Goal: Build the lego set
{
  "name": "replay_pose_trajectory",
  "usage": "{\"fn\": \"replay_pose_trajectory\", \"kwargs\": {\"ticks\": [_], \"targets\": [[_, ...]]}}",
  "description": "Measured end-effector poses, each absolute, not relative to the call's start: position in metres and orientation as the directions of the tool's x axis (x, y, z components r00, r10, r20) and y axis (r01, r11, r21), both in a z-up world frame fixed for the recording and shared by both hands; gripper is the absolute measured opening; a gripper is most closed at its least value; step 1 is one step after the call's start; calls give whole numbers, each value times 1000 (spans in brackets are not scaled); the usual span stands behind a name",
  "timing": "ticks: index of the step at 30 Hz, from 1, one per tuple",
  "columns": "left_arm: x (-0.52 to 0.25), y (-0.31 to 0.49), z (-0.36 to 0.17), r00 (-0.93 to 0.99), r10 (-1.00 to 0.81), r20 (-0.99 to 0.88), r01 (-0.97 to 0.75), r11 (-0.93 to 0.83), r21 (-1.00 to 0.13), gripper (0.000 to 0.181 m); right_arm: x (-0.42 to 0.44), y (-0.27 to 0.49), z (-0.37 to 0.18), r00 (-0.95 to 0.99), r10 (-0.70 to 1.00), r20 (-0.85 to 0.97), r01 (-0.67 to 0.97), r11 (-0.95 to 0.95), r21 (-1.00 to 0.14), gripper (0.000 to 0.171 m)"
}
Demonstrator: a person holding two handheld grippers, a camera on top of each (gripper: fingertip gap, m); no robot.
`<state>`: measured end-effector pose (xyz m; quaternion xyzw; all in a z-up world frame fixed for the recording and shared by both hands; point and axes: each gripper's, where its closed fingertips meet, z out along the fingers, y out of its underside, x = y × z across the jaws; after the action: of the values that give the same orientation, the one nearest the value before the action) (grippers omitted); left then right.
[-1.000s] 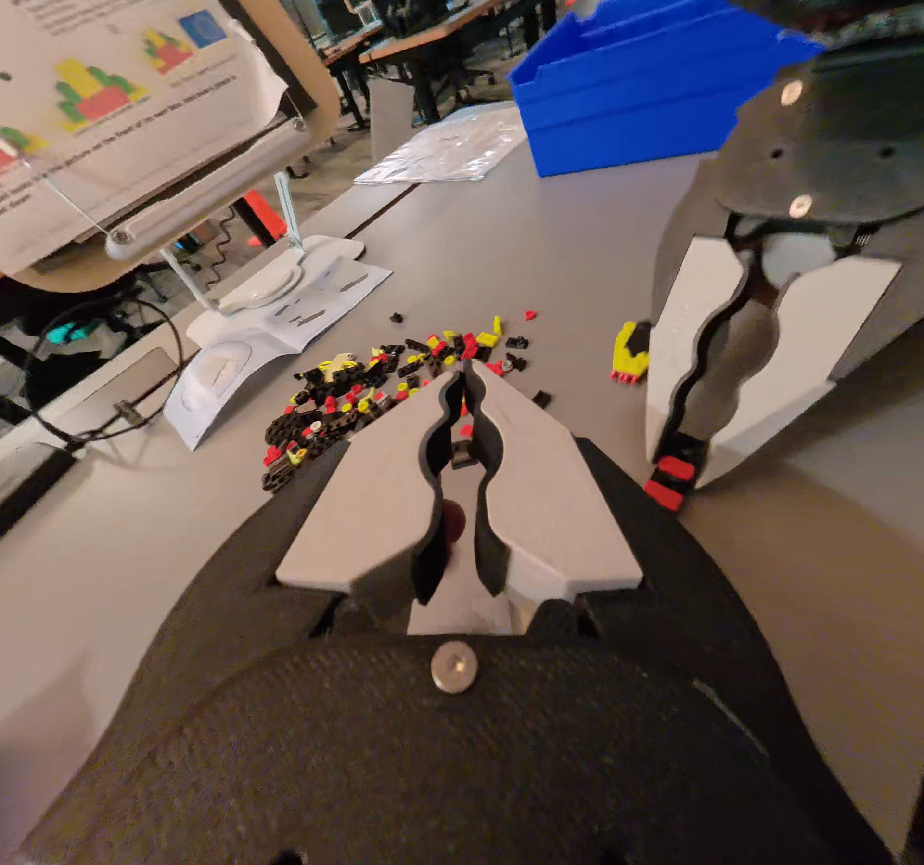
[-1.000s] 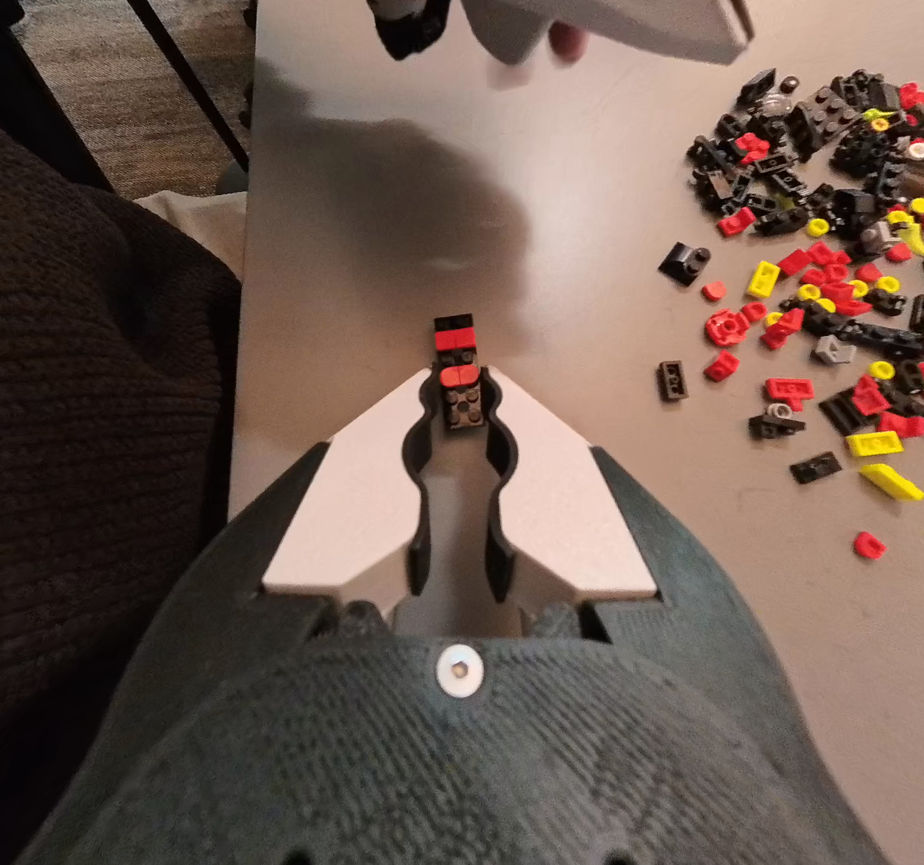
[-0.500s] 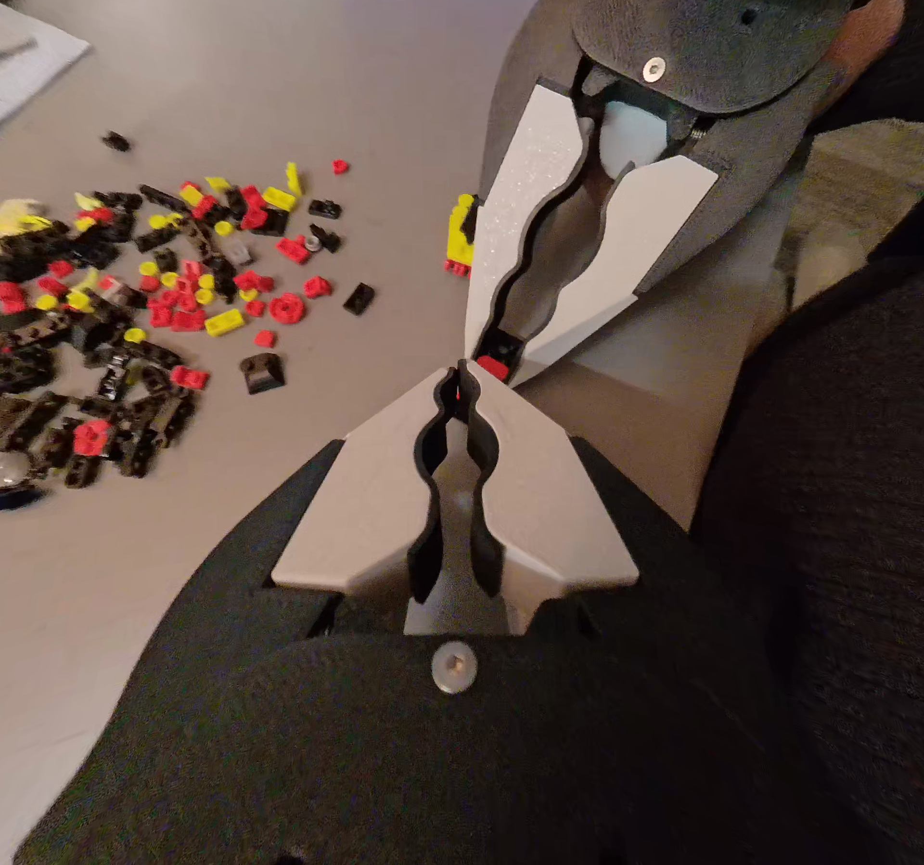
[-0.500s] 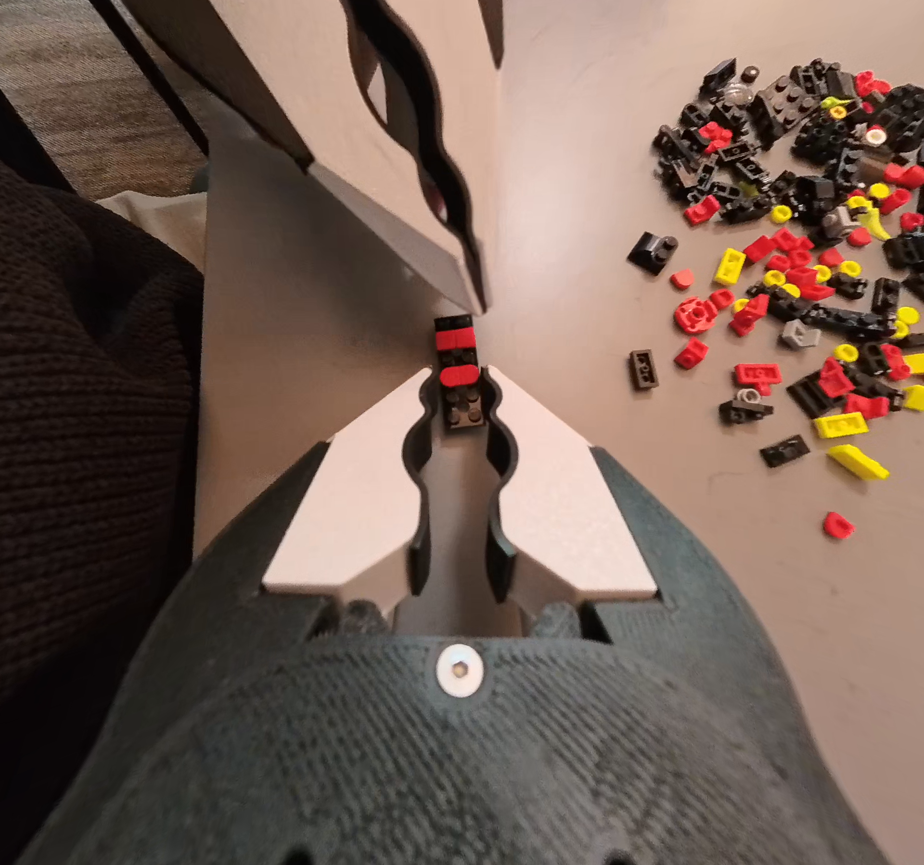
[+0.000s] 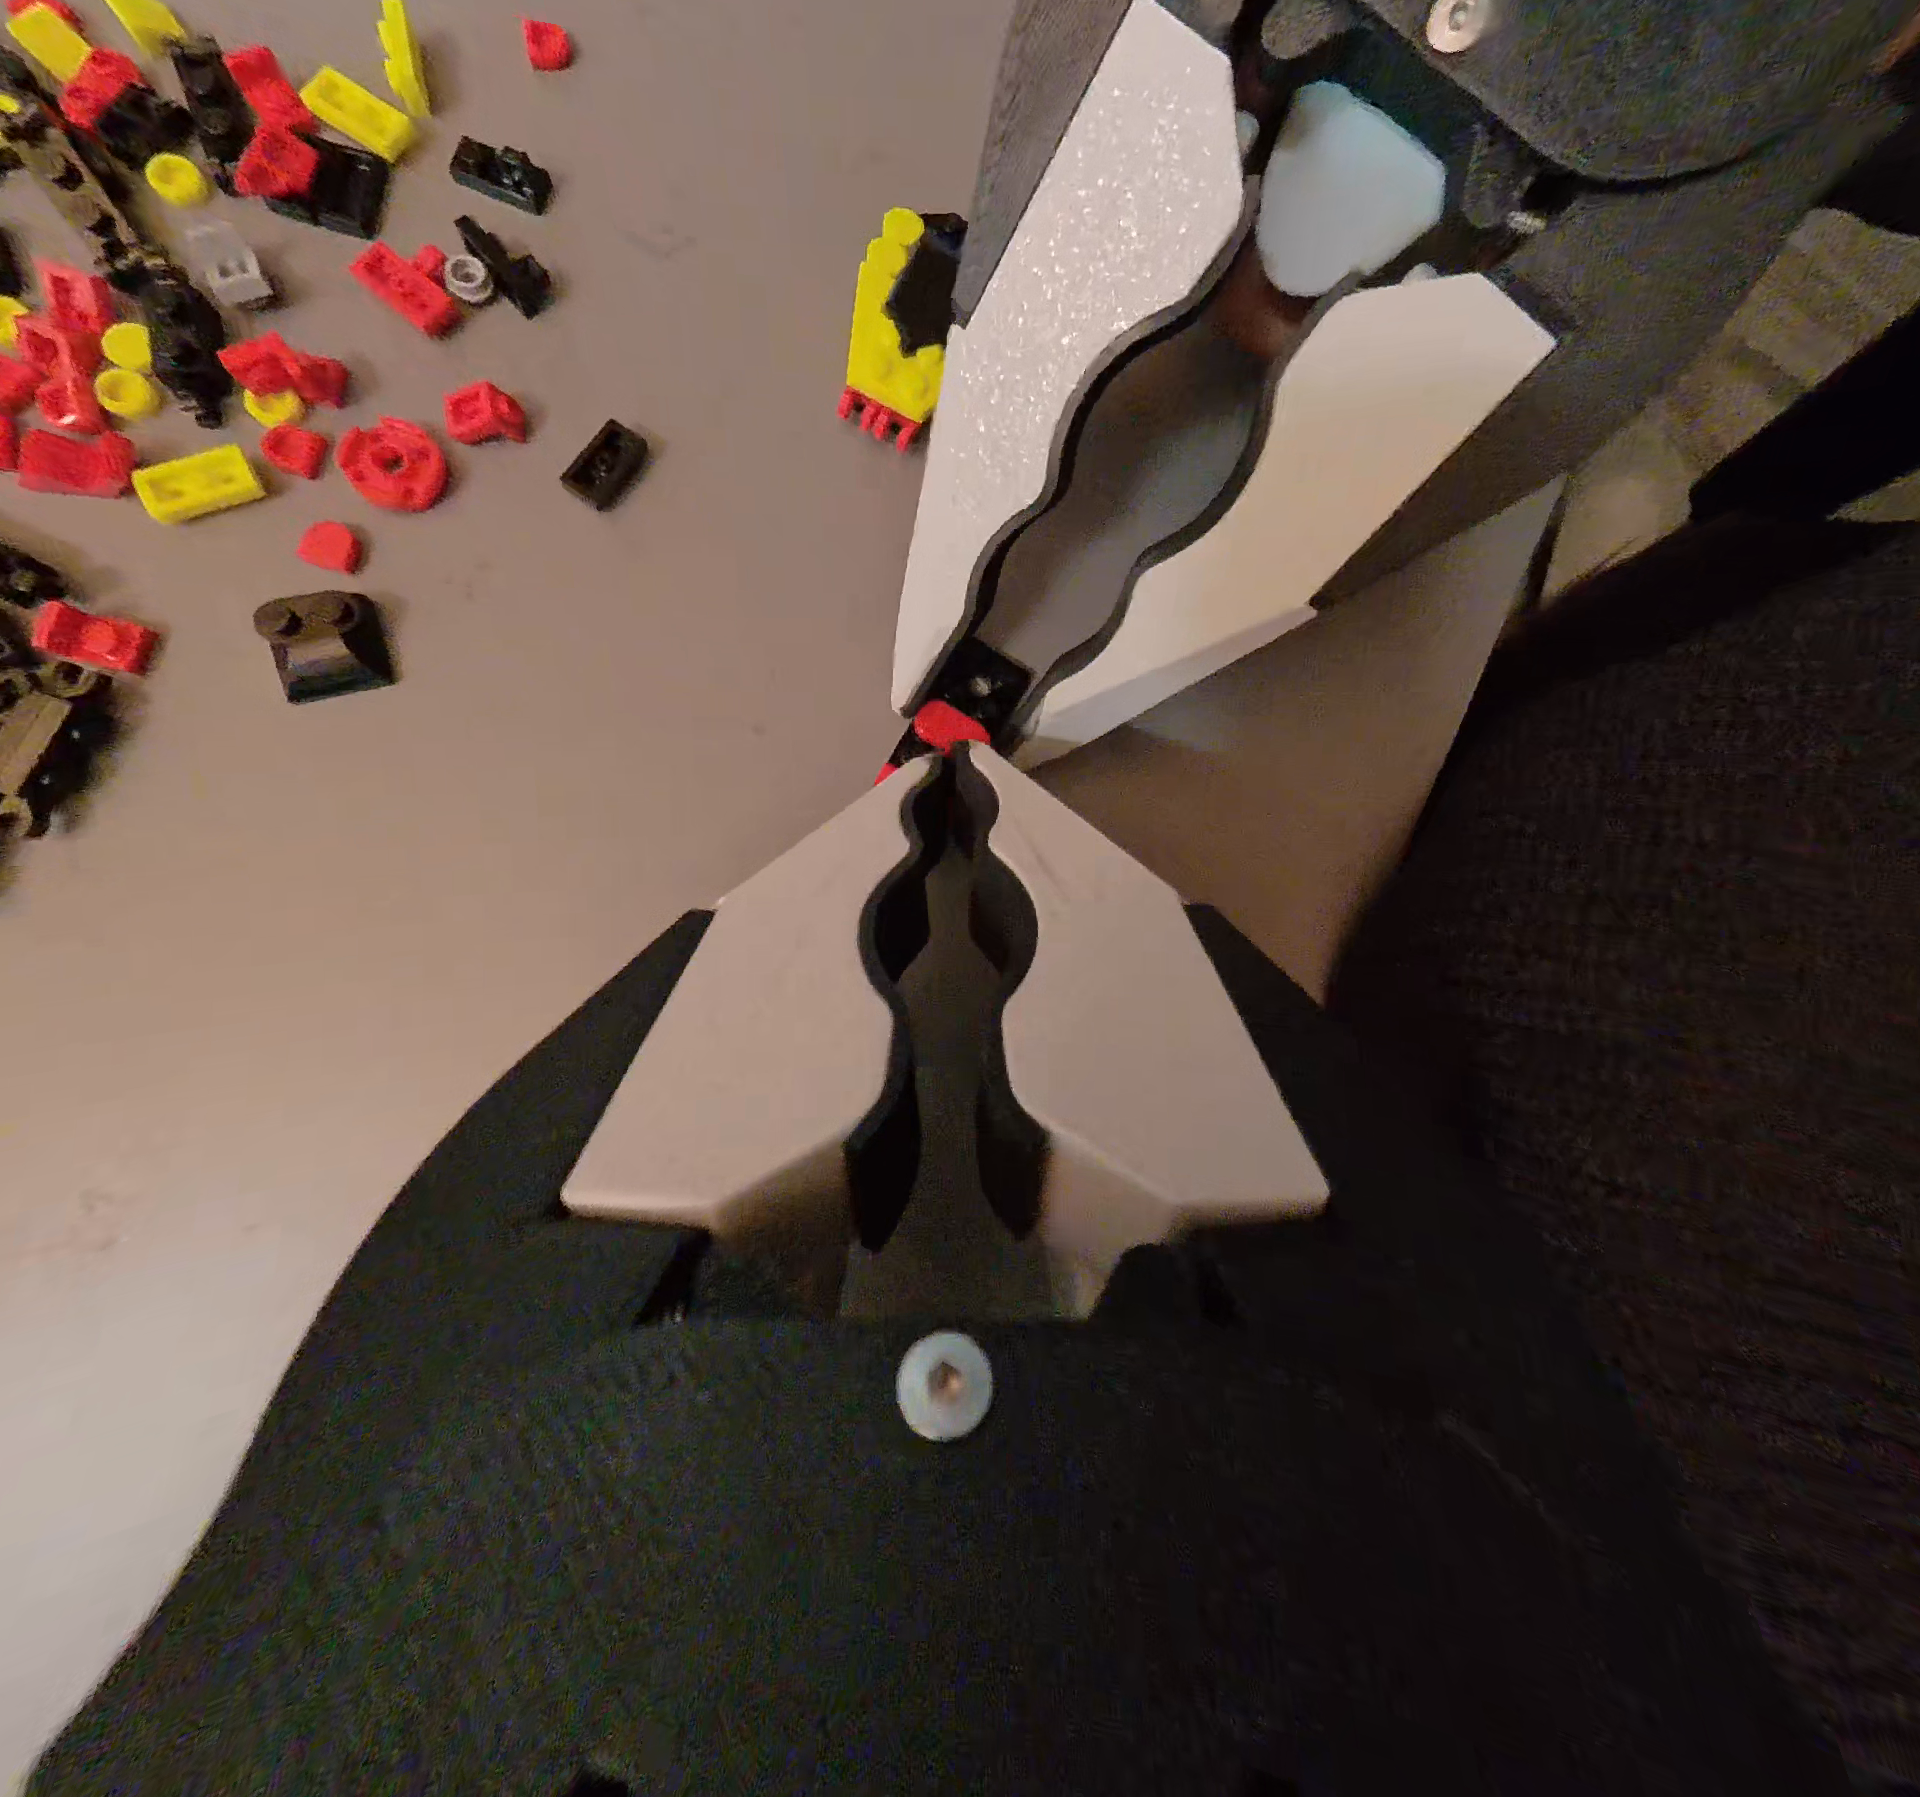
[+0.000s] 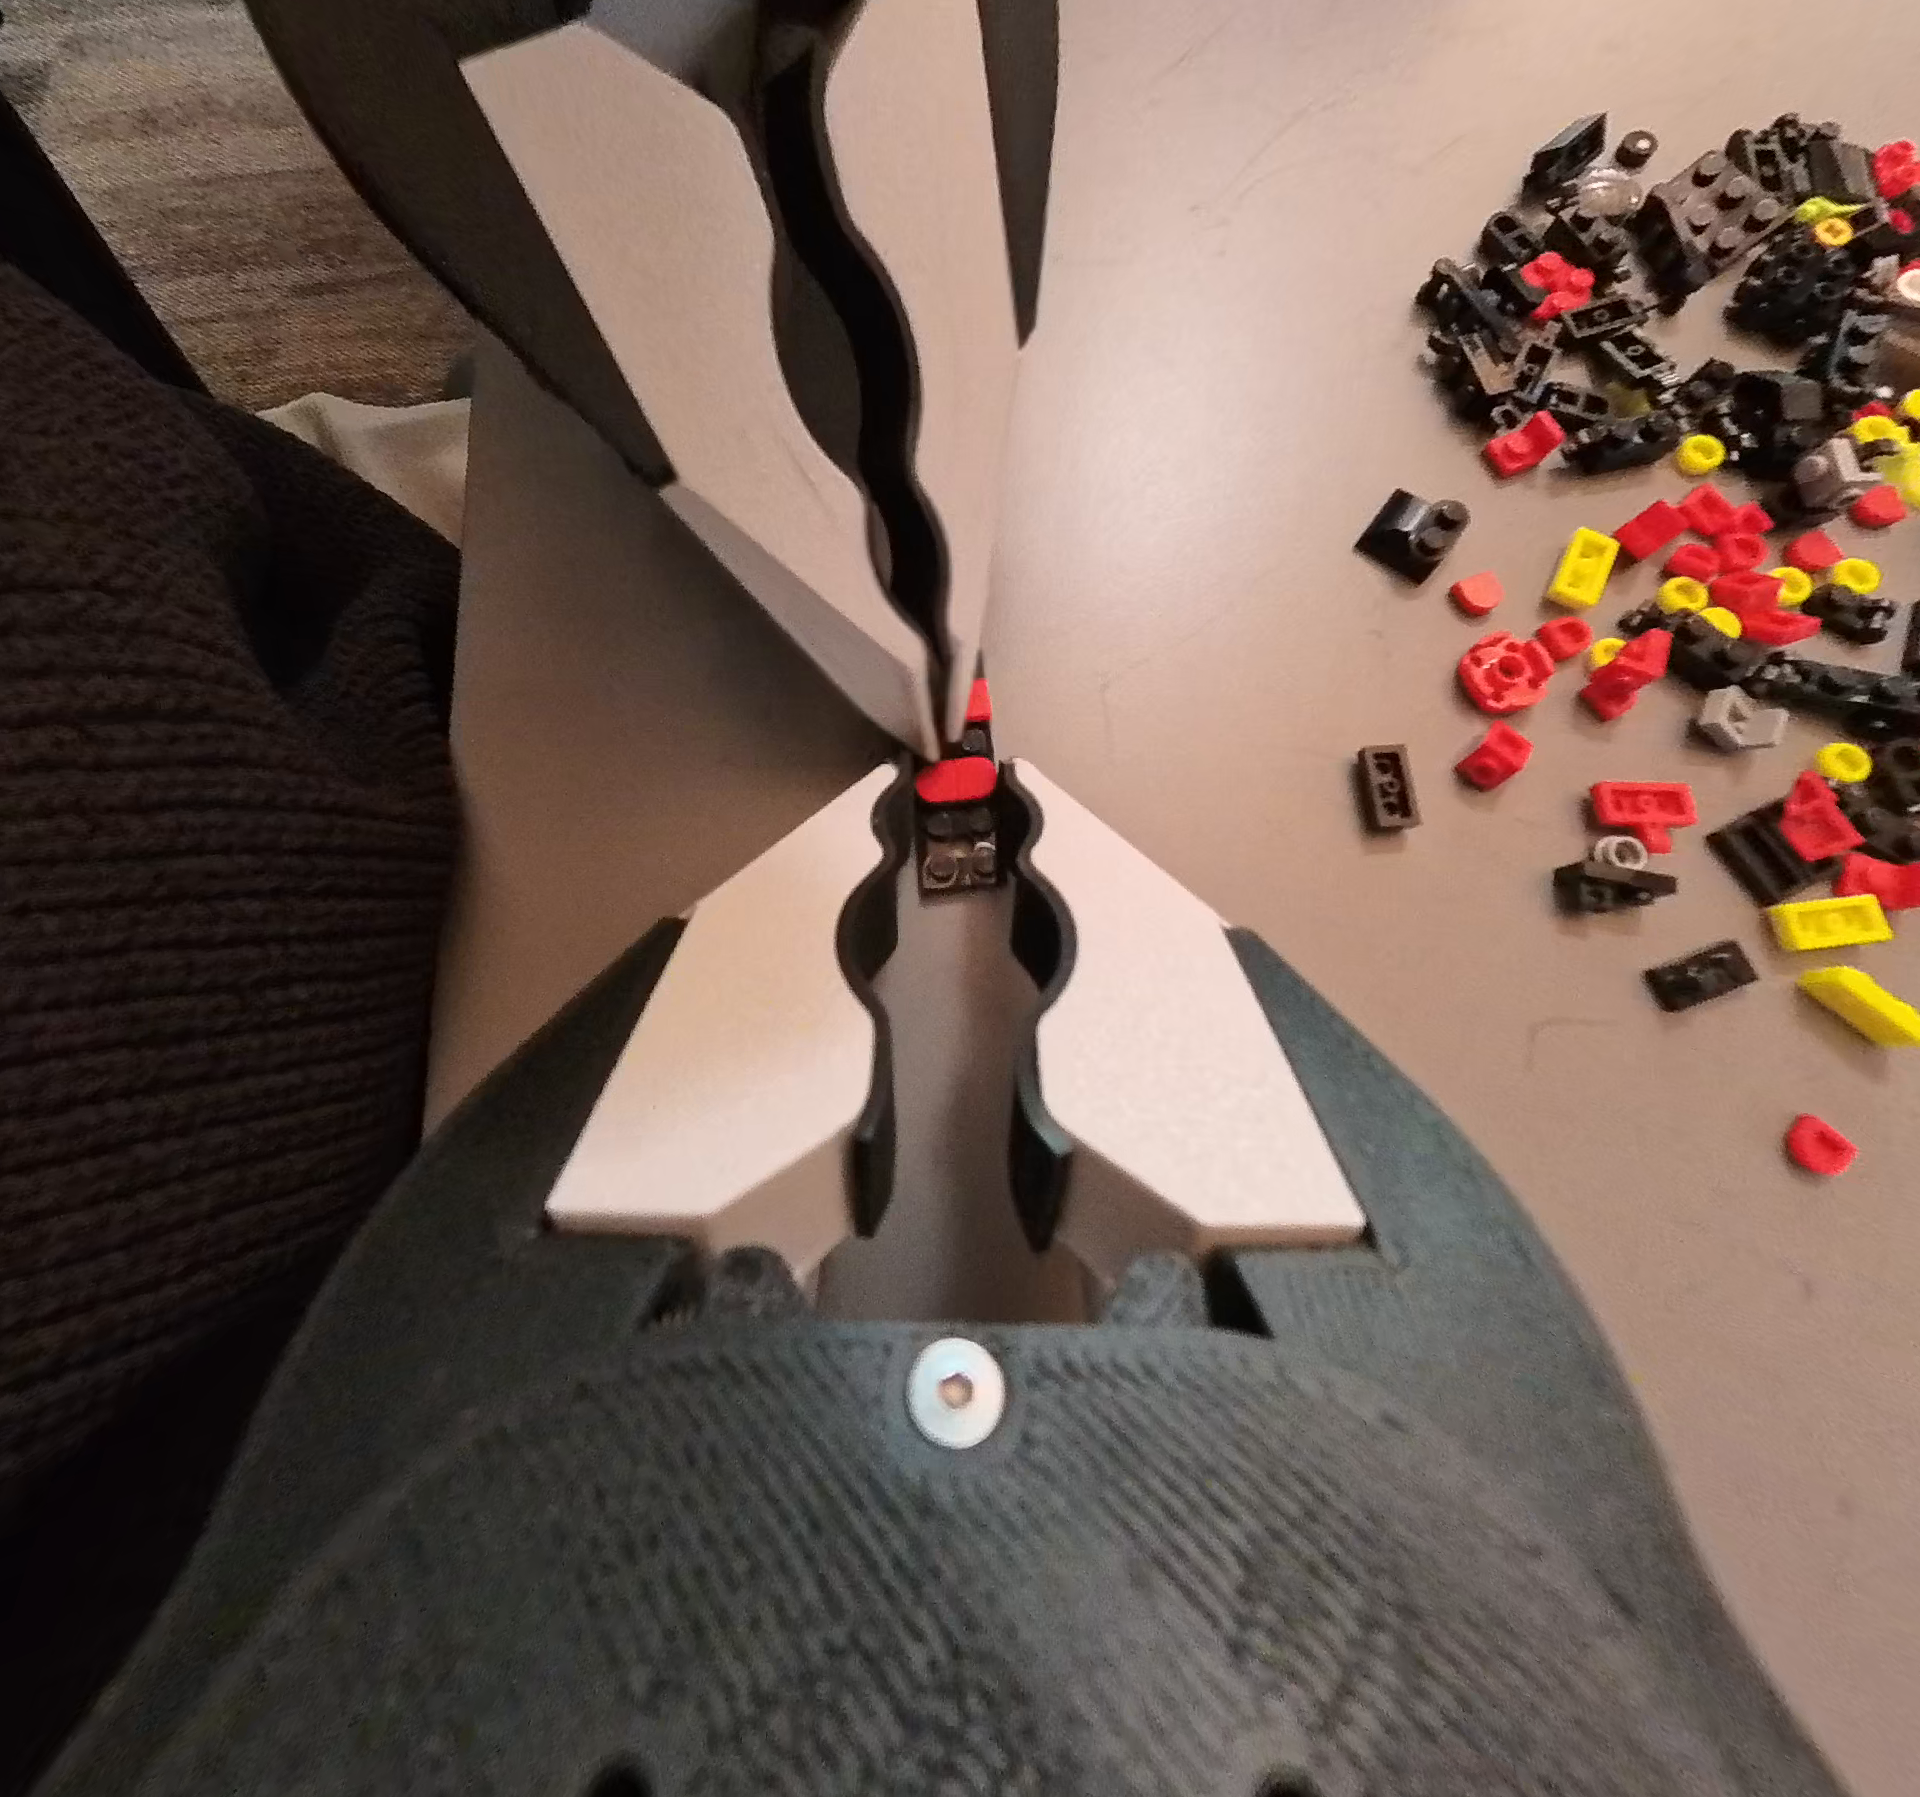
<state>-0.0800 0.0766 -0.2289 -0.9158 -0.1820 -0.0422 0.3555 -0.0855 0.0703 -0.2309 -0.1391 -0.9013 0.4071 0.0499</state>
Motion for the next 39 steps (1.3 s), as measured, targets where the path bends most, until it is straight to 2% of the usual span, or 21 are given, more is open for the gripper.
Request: {"fn": "replay_pose_trajectory", "kwargs": {"ticks": [10,19,31,33,36,39], "targets": [[-80,75,-231,903,350,249,427,-678,-598,0,-86,70,-231,-960,281,-3,189,637,-747,14],[-81,76,-233,909,368,193,408,-705,-579,0,-85,70,-231,-960,278,13,180,655,-734,13],[-76,73,-233,906,348,240,421,-698,-579,2,-83,69,-230,-959,277,-53,223,629,-745,13],[-75,69,-230,904,345,253,427,-699,-573,1,-83,69,-231,-967,256,9,167,657,-735,13],[-79,62,-229,924,329,195,379,-719,-583,1,-82,69,-230,-970,235,67,113,675,-729,13],[-77,61,-228,956,254,147,289,-735,-613,5,-81,69,-230,-973,231,28,135,660,-739,13]]}}
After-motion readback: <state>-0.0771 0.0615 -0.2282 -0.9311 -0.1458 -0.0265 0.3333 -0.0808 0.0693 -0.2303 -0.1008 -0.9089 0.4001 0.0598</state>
